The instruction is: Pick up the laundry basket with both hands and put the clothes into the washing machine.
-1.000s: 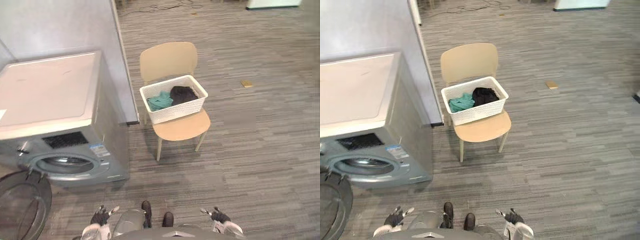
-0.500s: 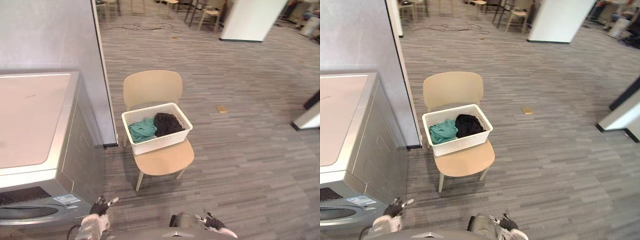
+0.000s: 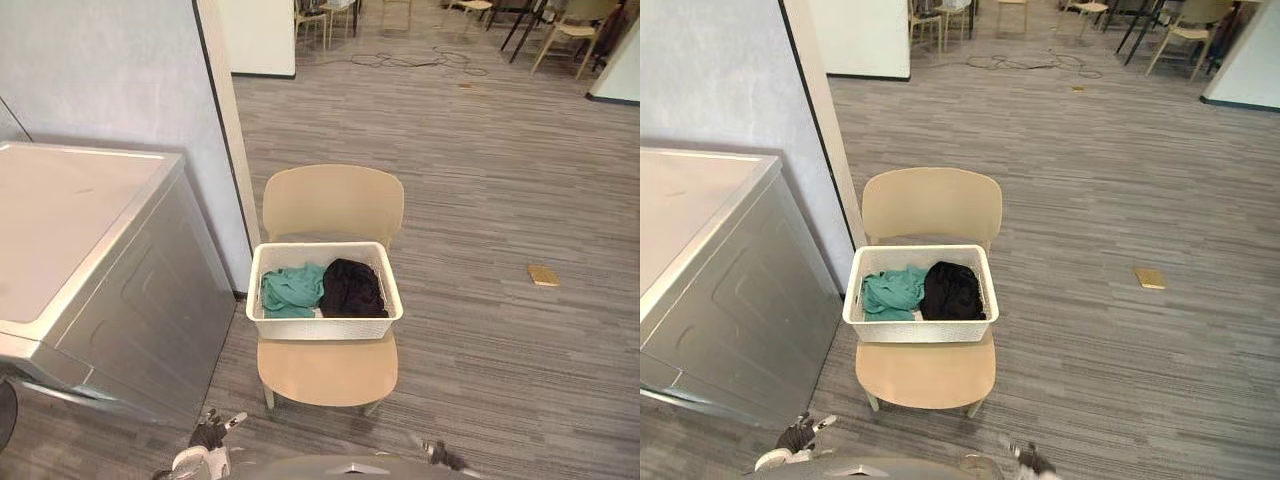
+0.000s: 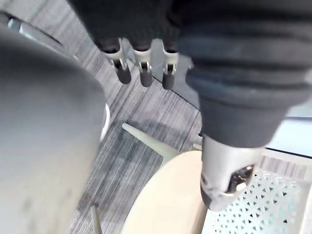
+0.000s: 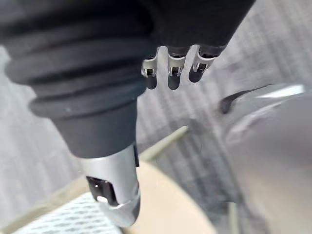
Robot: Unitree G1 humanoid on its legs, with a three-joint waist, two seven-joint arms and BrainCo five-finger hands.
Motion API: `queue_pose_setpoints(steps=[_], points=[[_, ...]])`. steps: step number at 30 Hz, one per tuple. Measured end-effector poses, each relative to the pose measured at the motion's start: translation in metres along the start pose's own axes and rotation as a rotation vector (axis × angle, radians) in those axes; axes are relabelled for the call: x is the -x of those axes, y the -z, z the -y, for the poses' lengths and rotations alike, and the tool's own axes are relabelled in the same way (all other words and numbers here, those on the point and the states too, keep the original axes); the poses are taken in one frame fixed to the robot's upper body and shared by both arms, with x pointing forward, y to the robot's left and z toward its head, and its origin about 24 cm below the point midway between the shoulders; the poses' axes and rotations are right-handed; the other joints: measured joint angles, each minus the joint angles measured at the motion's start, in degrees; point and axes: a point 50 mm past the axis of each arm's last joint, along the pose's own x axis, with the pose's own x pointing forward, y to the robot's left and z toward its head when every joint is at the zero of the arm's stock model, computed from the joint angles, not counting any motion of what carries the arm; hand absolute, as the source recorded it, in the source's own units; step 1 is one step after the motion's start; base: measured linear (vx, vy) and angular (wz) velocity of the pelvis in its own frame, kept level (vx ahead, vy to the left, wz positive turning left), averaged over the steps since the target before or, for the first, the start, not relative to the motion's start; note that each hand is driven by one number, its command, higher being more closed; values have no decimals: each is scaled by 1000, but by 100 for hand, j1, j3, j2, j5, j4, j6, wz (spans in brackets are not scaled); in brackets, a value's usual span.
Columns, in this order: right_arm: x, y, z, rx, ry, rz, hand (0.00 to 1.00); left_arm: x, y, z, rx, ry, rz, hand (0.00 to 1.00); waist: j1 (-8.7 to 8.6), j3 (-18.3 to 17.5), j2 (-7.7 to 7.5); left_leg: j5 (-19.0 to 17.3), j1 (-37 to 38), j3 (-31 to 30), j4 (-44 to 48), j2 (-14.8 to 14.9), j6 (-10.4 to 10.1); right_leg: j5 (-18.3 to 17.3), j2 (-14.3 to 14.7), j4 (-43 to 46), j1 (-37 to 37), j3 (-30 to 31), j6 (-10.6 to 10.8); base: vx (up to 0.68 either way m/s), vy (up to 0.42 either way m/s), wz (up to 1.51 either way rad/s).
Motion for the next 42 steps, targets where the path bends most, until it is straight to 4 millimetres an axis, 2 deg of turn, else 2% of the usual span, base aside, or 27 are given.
queue_pose_setpoints(steps=[1,2,3,4,5,6,7,9,10,11,14,16,17,19,22,27,34,38,42], points=[[-1,-32,-9,-17,-3,145,0,-1,-5,-1,-17,1,17,0,-3,47,-80,-544,-161,668,-118,-42,144,125,-74,-245,130,-62,20,31,-43,20],[1,-48,-13,-21,-13,219,0,-1,-6,-1,-29,3,24,0,-10,59,-106,-717,-169,1006,-363,-85,225,192,-106,-386,213,-125,46,55,20,34],[7,-82,-20,-34,-28,374,0,-1,-6,-1,-44,2,25,0,-46,63,-107,-767,-93,1437,-1265,-222,276,324,-146,-618,364,-241,124,66,99,35],[17,-117,-28,-25,-40,528,0,0,-2,0,-52,-3,15,0,-84,24,-39,-395,42,1585,-2295,-371,307,377,-127,-720,387,-324,207,78,134,33],[22,-134,-32,-12,-45,600,0,1,-1,1,-57,-3,10,0,-88,7,24,-117,30,1588,-2661,-419,304,395,-75,-749,373,-331,253,101,190,19],[33,-159,-53,-16,-77,727,0,0,-6,-5,-74,-27,25,0,-55,-2,-174,-15,120,1614,-2913,-636,334,512,-194,-923,359,-303,360,72,124,6],[35,-164,-59,-15,-87,752,0,-1,-7,-7,-79,-31,27,0,-44,-3,-229,-2,126,1620,-2977,-673,350,519,-220,-959,360,-302,369,87,136,13],[56,-189,-98,33,-188,913,0,-2,-16,-17,-166,-44,43,0,-23,-37,-502,213,141,1619,-3375,-965,465,586,-435,-1090,311,-337,445,57,106,21],[60,-192,-108,55,-217,940,0,-2,-17,-17,-182,-42,45,0,3,-31,-492,245,162,1617,-3454,-1020,484,593,-468,-1108,310,-343,457,51,102,20],[66,-199,-127,101,-280,979,0,-3,-18,-17,-212,-36,48,0,73,-71,-568,323,292,1613,-3642,-1116,522,607,-533,-1136,382,-338,459,41,83,12],[70,-206,-175,343,-429,1014,0,-2,-16,-18,-257,-29,46,0,266,-33,-461,570,691,1733,-4224,-1255,561,604,-624,-1127,451,-301,462,5,52,-3],[69,-207,-198,537,-492,1027,0,0,-12,-19,-262,-27,35,0,357,-27,-415,724,708,1731,-4477,-1281,577,601,-627,-1111,369,-308,472,-8,3,-2],[69,-207,-203,582,-511,1022,0,0,-11,-20,-262,-28,32,0,368,-24,-421,765,703,1727,-4541,-1284,575,601,-626,-1103,338,-312,482,-24,-1,7],[64,-211,-220,800,-563,1007,0,1,-14,-21,-272,-26,47,0,467,55,-480,809,586,1693,-4552,-1304,604,616,-639,-1079,223,-333,514,-29,6,5],[60,-223,-233,999,-567,1000,0,-1,-28,-14,-310,7,115,0,535,367,-528,900,386,1567,-4553,-1342,641,629,-668,-1015,66,-460,535,-72,30,21],[50,-233,-247,1160,-532,935,0,-3,-58,0,-354,48,227,0,746,999,-558,1077,36,1428,-4551,-1351,677,681,-679,-932,-209,-578,580,-64,21,17],[48,-227,-250,1425,-487,957,0,-2,-76,7,-390,62,302,0,799,1280,-585,1191,-300,1376,-4552,-1331,702,721,-688,-808,-534,-623,567,-36,7,6],[46,-242,-236,1544,-405,966,0,2,-100,22,-409,85,413,0,783,1469,-577,1293,-515,1264,-4554,-1304,724,727,-688,-672,-749,-654,555,-90,9,9],[49,-259,-238,1523,-349,996,0,4,-113,38,-420,121,473,0,781,1598,-574,1382,-659,1279,-4554,-1269,738,757,-680,-575,-944,-627,514,-74,9,-1]])
